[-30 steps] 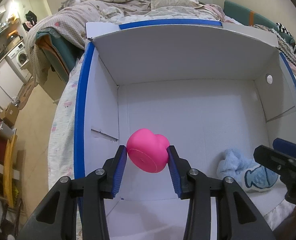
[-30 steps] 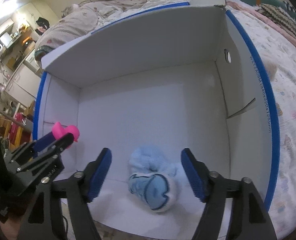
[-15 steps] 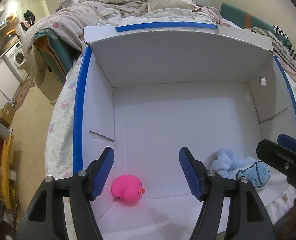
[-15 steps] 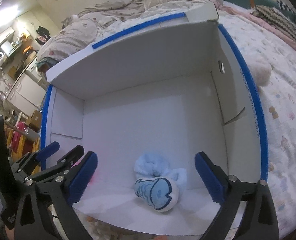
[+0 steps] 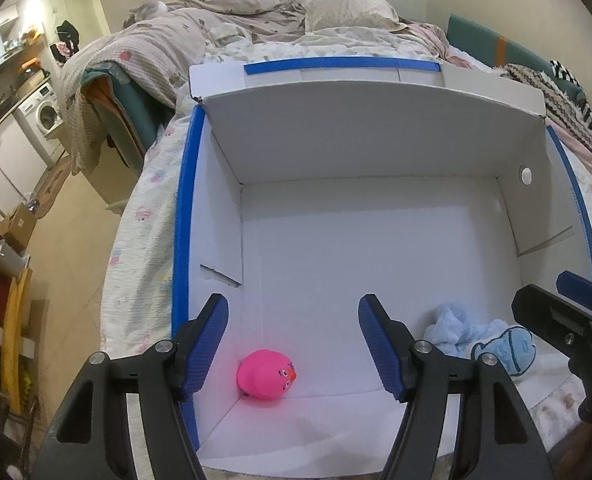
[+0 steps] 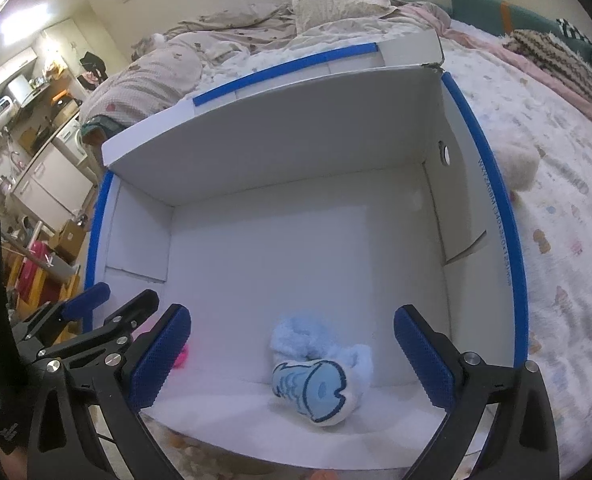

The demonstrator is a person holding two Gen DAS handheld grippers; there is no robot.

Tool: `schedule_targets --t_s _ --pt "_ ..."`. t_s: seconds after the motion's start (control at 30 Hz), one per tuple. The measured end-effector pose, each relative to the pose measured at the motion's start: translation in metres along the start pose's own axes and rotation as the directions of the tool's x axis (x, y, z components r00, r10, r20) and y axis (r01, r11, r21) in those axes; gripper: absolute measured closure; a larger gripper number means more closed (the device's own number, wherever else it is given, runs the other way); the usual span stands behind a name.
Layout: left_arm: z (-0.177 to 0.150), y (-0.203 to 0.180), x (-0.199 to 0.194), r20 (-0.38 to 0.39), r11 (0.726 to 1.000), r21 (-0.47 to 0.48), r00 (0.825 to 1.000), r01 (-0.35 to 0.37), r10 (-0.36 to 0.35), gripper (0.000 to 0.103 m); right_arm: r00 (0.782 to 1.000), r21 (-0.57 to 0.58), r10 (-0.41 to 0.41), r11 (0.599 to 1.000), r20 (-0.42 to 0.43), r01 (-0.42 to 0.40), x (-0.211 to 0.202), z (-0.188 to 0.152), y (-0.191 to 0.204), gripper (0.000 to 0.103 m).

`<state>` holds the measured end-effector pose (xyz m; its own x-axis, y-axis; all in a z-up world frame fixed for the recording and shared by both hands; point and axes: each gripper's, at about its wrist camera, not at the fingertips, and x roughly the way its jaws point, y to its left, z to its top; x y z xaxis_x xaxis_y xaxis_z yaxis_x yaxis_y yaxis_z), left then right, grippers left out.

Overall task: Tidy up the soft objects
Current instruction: 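Open the left tool to drop the duck while the right tool drops the sock, then withdraw both tools from the box back toward the remaining items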

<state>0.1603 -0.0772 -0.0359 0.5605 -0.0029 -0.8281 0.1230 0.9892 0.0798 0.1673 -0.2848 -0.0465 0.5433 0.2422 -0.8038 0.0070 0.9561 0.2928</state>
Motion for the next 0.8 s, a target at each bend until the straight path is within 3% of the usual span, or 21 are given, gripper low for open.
schedule_targets --t_s 0.57,0.8 --pt "-0.016 0.035 -0.052 0.052 0.992 -0.103 0.996 0.071 -0.065 0.038 0.997 0.039 0.007 0.999 0.075 -0.009 -0.035 -0.015 -0.005 0.000" --pt "-0.036 0.047 -0.067 0.042 0.992 -0.118 0.999 0.035 -0.030 0.038 0.996 0.011 0.007 1.000 0.091 -0.008 -0.055 -0.030 0.000 0.000"
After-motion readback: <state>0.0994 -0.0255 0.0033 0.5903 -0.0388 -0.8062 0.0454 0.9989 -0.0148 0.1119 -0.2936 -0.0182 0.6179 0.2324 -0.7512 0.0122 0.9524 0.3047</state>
